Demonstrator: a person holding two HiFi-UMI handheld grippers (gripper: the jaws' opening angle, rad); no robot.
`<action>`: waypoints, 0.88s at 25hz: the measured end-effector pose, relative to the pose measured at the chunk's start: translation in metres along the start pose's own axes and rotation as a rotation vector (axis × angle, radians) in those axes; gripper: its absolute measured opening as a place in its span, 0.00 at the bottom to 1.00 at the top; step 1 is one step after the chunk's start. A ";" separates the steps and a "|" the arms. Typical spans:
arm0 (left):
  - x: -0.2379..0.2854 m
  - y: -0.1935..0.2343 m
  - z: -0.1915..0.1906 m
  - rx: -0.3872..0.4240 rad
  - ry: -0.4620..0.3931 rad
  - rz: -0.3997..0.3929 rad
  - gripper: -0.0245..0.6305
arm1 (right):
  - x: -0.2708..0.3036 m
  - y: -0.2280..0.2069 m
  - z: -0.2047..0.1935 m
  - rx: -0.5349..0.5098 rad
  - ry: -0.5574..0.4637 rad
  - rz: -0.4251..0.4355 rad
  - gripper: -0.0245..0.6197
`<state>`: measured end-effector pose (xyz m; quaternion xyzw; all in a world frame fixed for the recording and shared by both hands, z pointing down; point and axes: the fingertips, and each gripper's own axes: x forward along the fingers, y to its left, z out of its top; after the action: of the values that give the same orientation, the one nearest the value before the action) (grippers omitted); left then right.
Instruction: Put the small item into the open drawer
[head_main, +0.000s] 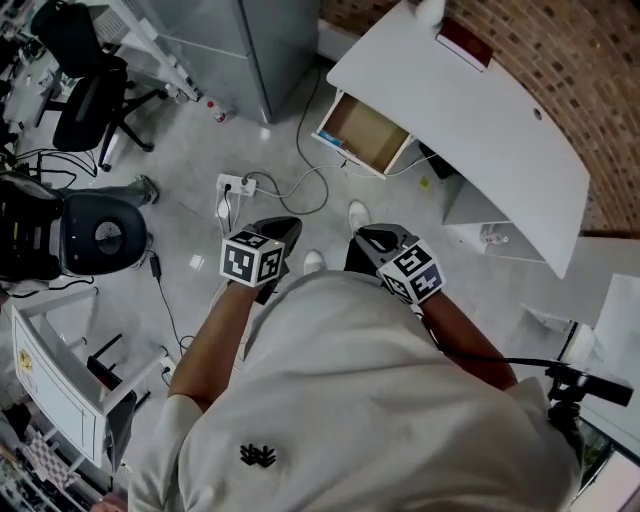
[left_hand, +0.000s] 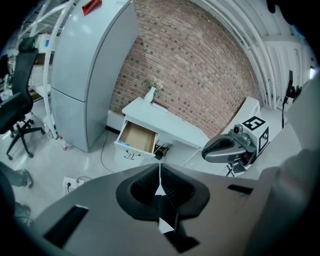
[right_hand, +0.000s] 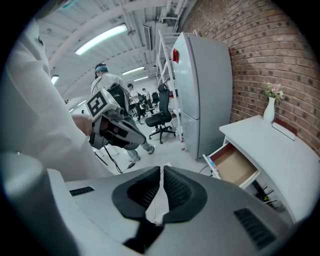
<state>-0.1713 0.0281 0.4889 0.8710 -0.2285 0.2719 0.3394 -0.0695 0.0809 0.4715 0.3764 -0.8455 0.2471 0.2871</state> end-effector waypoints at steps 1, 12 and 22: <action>-0.001 -0.002 -0.001 -0.002 -0.002 -0.002 0.08 | -0.001 0.002 0.000 0.000 -0.001 -0.001 0.11; -0.018 -0.002 -0.015 -0.006 -0.017 -0.006 0.08 | 0.002 0.024 -0.002 -0.022 -0.002 0.003 0.10; -0.015 -0.016 -0.016 0.013 -0.001 -0.017 0.08 | -0.011 0.021 -0.006 -0.026 -0.004 -0.011 0.10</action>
<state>-0.1780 0.0527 0.4821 0.8753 -0.2198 0.2699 0.3358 -0.0778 0.1027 0.4645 0.3775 -0.8472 0.2338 0.2918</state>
